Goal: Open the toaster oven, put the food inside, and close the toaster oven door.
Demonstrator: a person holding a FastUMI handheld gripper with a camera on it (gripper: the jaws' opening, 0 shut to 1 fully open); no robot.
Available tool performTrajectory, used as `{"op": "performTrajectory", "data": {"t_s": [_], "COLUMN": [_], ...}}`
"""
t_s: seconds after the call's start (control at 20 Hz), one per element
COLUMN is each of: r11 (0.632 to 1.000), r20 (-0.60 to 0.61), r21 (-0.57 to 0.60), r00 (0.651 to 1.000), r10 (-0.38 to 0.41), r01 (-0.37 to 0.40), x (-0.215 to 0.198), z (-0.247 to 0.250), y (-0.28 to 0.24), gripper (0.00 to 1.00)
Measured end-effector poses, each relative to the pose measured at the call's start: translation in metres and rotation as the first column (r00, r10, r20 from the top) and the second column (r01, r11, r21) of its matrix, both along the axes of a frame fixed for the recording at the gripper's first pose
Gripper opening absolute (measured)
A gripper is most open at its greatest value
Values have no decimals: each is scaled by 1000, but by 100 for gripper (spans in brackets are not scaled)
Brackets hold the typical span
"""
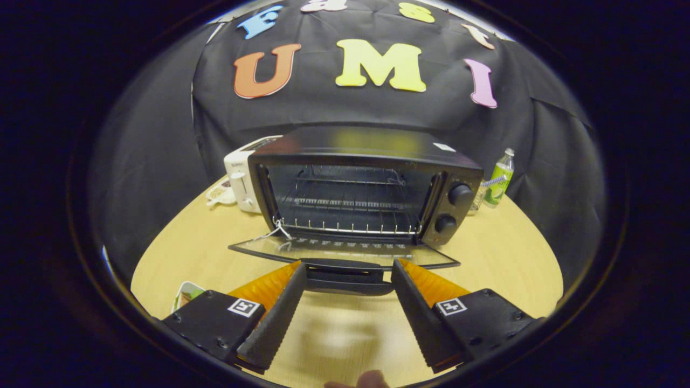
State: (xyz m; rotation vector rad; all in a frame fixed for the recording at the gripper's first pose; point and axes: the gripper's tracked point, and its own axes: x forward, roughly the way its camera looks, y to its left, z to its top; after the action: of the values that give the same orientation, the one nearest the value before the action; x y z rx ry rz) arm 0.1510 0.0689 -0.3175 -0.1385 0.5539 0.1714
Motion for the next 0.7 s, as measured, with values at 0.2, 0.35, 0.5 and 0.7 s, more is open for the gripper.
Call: {"op": "performTrajectory", "data": {"t_s": [0.2,0.35,0.5,0.7], "r11": [1000,999,989,923], "r20": [-73,-76,-111,-247], "r21": [-5,39,122,318], "r00": [997,996,989,921], "r10": [-10,40,101,301], "r01": [10,-37,-87,-216], "x": [-11,-27,-44,-81], "z": [-15,16,52,92], "y": [-6,-8,-18,2], "gripper": [100,100,100,100]}}
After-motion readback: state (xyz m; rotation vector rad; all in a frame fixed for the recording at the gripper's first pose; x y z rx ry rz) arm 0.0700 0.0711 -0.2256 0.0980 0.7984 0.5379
